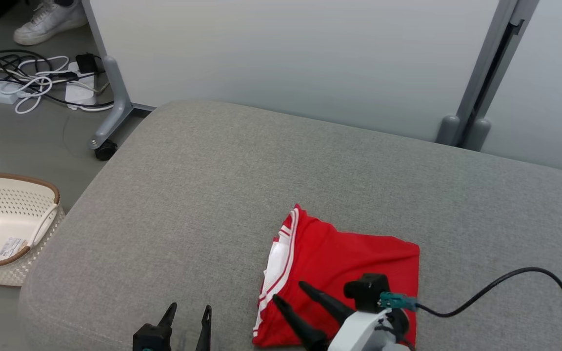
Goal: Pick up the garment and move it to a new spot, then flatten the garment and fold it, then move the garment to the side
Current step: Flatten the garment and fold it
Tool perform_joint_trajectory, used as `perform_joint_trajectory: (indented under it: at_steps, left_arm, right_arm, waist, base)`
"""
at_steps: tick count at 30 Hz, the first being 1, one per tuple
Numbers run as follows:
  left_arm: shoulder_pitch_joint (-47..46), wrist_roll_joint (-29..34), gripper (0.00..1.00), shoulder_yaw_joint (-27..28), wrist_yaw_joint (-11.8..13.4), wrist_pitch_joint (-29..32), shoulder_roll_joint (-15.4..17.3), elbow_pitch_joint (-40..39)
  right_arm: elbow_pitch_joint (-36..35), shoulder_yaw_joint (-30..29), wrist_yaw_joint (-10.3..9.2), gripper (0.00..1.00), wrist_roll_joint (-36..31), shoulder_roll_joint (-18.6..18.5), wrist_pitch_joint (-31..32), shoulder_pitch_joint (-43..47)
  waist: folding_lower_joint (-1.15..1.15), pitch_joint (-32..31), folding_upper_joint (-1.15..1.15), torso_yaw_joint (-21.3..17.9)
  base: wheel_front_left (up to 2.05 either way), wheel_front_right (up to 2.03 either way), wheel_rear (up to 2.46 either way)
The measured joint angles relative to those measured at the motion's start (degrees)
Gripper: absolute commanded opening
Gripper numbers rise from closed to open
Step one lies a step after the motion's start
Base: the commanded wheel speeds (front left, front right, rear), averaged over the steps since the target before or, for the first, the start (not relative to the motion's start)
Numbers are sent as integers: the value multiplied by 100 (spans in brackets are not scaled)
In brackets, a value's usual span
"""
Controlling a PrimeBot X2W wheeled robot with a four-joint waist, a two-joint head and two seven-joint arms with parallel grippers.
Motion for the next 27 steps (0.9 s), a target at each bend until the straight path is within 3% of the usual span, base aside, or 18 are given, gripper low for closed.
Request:
perform_joint_trajectory:
  at_steps: [4,9,13,19,27]
  left_arm:
    - [-5,-1,100,35,16,0,-2,-85]
    - [-8,-15,100,152,71,0,-2,-187]
    - [-10,63,100,237,120,0,-5,-234]
    - [5,116,100,408,167,0,-5,-265]
    - [271,305,100,829,216,0,-5,-404]
  right_arm:
    - [599,-690,0,100,-352,-9,-101,-44]
    - [577,-2755,0,100,-1588,-24,-124,296]
    - [259,-3836,-1,100,-2458,-34,-125,905]
    - [-199,-4682,0,100,-2975,-26,-126,1443]
    - [-419,-4965,0,100,-3273,-26,-126,1858]
  waist:
    - [0,-12,0,-206]
    - [0,-13,0,-569]
    - [0,-11,0,-882]
    - [0,-40,0,-1302]
    - [0,-177,0,-1767]
  base:
    - [0,0,0]
    - [0,0,0]
    - [0,0,0]
    - [0,0,0]
    - [0,0,0]
